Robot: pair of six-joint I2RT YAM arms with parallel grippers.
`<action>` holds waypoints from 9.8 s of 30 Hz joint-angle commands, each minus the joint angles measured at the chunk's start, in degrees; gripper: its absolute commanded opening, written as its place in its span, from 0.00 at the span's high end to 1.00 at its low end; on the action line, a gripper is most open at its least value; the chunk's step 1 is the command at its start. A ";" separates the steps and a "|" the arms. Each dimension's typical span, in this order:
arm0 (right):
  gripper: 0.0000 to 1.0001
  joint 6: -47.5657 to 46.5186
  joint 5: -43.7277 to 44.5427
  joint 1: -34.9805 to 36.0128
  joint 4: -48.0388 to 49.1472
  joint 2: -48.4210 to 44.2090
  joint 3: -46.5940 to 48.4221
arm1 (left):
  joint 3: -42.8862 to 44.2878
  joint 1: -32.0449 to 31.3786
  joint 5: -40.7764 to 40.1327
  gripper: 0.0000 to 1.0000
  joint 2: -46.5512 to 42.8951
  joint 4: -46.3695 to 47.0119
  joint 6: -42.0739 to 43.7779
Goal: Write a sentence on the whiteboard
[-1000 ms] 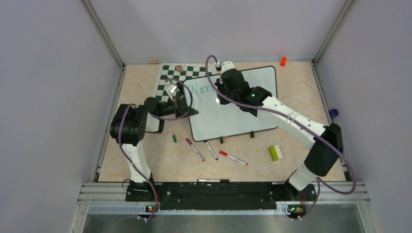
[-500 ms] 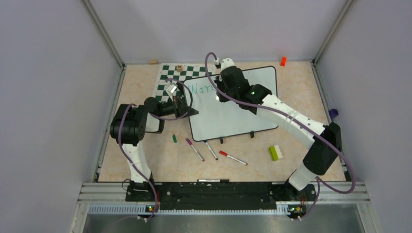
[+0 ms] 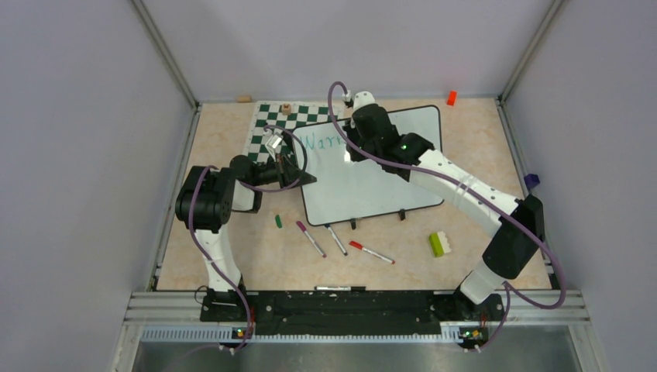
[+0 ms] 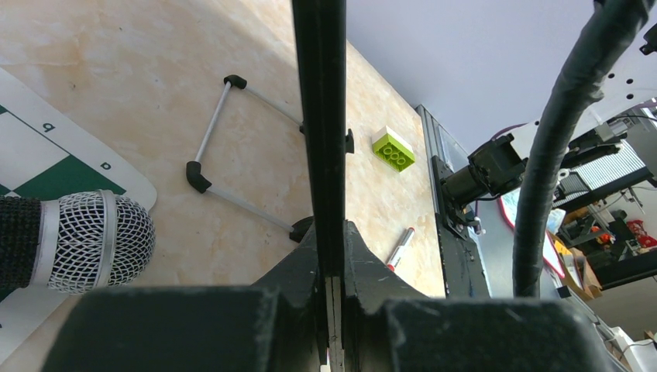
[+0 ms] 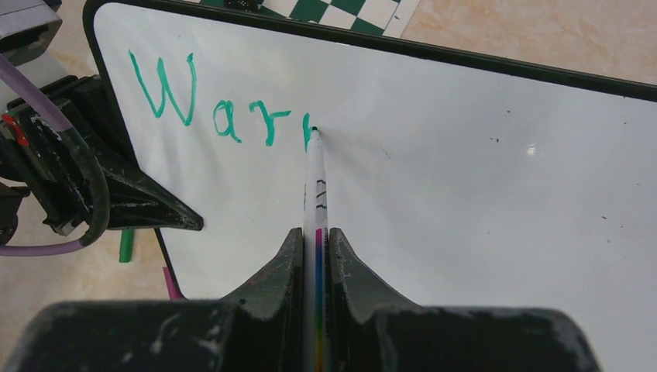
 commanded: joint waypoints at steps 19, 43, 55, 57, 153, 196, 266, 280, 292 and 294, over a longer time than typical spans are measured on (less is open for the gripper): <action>1.00 0.69 -0.13 -1.60 -1.00 -2.81 -3.31 | 0.13 0.56 -1.57 1.00 -2.08 7.65 2.69; 1.00 -0.88 1.48 -2.38 -0.49 2.11 3.47 | 0.12 0.56 -1.55 1.00 -2.09 7.65 2.69; 1.00 -0.63 3.85 -3.65 -0.49 0.98 2.51 | 0.16 0.56 -1.52 1.00 -2.02 7.65 2.69; 1.00 -0.62 3.74 -3.86 -0.49 0.49 2.16 | 0.13 0.56 -1.50 1.00 -2.05 7.65 2.69; 1.00 3.11 -1.31 -3.97 9.41 -23.35 -21.08 | -0.09 0.79 -5.77 1.00 -1.14 2.39 8.25; 1.00 -0.10 -0.63 -7.65 1.30 -19.44 -11.74 | 4.79 4.33 0.90 1.00 3.29 7.65 -2.78; 1.00 -4.37 -5.24 -9.42 -1.51 -2.71 -0.26 | 5.13 4.34 0.88 1.00 3.52 7.64 -2.84; 1.00 -4.75 1.41 -9.41 -4.66 -4.54 -2.40 | 5.00 4.34 0.93 1.00 3.41 7.65 -2.76; 1.00 -5.05 -1.18 -9.42 -6.82 -6.12 -4.59 | 4.96 4.29 0.88 1.00 3.41 7.65 -2.76; 1.00 -4.99 -2.00 -9.42 -6.74 -6.28 -4.95 | 5.05 4.34 0.91 1.00 3.43 7.65 -2.76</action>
